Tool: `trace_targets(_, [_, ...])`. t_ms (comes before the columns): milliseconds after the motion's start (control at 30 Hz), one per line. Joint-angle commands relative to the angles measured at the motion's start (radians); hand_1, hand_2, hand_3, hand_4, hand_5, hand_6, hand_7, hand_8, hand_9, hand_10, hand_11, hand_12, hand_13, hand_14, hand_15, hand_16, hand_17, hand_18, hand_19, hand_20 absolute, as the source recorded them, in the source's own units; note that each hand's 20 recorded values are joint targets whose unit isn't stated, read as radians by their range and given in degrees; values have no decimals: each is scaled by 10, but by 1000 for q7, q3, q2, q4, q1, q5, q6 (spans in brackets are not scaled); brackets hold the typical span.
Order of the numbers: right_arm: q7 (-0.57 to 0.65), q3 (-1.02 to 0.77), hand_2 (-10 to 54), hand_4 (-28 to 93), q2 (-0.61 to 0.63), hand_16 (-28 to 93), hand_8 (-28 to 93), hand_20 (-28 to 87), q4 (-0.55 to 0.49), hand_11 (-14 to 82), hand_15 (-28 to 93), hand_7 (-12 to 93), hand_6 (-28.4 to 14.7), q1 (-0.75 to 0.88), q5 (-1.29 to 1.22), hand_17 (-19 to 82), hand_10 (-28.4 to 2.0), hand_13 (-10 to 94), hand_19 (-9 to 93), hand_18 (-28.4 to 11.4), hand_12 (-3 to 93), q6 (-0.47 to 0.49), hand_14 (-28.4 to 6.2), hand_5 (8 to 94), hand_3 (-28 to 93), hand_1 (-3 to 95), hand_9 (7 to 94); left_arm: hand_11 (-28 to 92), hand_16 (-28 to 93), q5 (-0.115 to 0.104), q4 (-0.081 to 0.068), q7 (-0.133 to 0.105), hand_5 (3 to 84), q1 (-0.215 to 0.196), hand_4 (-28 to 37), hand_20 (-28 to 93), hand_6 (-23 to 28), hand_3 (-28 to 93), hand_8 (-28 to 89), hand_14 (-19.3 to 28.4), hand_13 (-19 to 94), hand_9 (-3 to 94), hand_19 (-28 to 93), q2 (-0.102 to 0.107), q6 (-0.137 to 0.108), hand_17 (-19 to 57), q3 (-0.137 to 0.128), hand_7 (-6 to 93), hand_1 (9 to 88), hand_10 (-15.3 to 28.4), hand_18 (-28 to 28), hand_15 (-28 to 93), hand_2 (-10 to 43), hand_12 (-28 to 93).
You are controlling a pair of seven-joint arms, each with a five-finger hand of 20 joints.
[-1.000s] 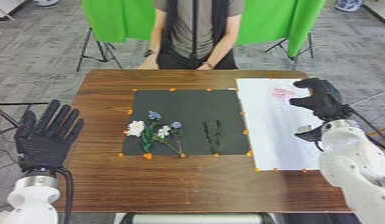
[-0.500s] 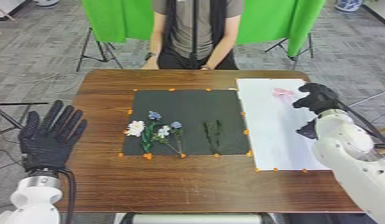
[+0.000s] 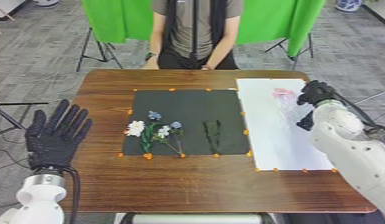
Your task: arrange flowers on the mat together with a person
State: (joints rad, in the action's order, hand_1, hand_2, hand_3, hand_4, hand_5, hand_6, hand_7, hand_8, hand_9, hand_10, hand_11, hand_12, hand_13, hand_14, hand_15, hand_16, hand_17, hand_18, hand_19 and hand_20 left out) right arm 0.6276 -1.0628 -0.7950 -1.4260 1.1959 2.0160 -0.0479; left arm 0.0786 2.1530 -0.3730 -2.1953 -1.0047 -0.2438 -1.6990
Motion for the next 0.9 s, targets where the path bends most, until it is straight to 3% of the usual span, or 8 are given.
trace_targets(33, [-24, 15, -95, -282, 21, 104, -137, 98, 20, 98, 251, 197, -19, -2, 11, 228, -127, 408, 579, -145, 119, 39, -100, 453, 760, 507, 423, 186, -70, -4, 2, -14, 406, -29, -283, 116, 68, 682, -106, 138, 256, 356, 311, -6, 0, -53, -31, 148, 253, 147, 132, 283, 147, 92])
trace_targets(133, [-40, 12, -95, -283, 15, 124, -137, 125, 17, 109, 279, 200, -13, 9, 12, 233, -114, 449, 623, -153, 125, 47, -91, 468, 746, 519, 460, 186, -70, -3, 0, -11, 406, -23, -283, 117, 69, 681, -106, 137, 256, 356, 311, -5, 0, -53, -29, 147, 253, 147, 133, 283, 147, 92])
trace_targets(200, [-43, 6, -95, -283, 7, 159, -141, 180, 17, 137, 327, 209, 7, 11, -13, 239, -106, 522, 657, -159, 146, 64, -77, 520, 732, 536, 547, 186, -70, -7, 0, -12, 406, -23, -283, 117, 69, 681, -105, 137, 257, 356, 311, -5, 0, -53, -27, 146, 253, 147, 133, 282, 147, 92])
trace_targets(300, [-52, 24, -90, -283, 4, 297, -128, 242, 25, 160, 306, 227, 23, 7, 4, 251, -98, 582, 655, -160, 163, 69, -47, 571, 668, 573, 613, 187, -68, -7, -2, -9, 406, -21, -283, 117, 70, 682, -105, 141, 255, 356, 310, -6, -1, -52, -26, 146, 252, 147, 132, 287, 147, 93])
trace_targets(500, [-60, 36, -76, -283, 3, 410, -42, 317, 27, 88, 313, 310, 34, 20, 14, 269, -67, 641, 665, -159, 373, 42, -20, 626, 603, 633, 746, 187, -68, -8, -2, -7, 404, -21, -283, 117, 71, 683, -104, 143, 254, 354, 311, -7, -1, -53, -28, 146, 251, 150, 133, 291, 146, 94])
trace_targets(667, [-68, 29, -58, -283, 15, 445, -23, 344, -3, 134, 352, 368, 38, 51, 52, 301, -58, 672, 668, -151, 454, -29, -18, 667, 610, 643, 790, 187, -69, -7, -2, -7, 404, -20, -283, 117, 72, 683, -104, 144, 254, 354, 311, -6, 0, -53, -27, 146, 251, 150, 133, 291, 145, 94])
trace_targets(800, [-85, -14, -60, -283, 60, 447, -29, 353, -114, 132, 353, 385, 37, 125, 113, 303, -62, 675, 666, -151, 465, -63, -18, 672, 621, 640, 796, 187, -69, -5, -5, -5, 404, -9, -283, 117, 74, 683, -104, 145, 253, 353, 311, -1, 4, -54, -21, 145, 251, 150, 133, 291, 145, 94])
trace_targets(900, [-133, 3, -64, -283, 91, 447, -34, 358, -195, 131, 353, 393, 35, 143, 153, 304, -64, 675, 663, -151, 468, -99, -19, 673, 628, 640, 797, 186, -69, -11, -4, -13, 404, -25, -283, 117, 74, 681, -103, 145, 253, 353, 311, -3, -2, -54, -33, 146, 252, 150, 133, 291, 145, 94])
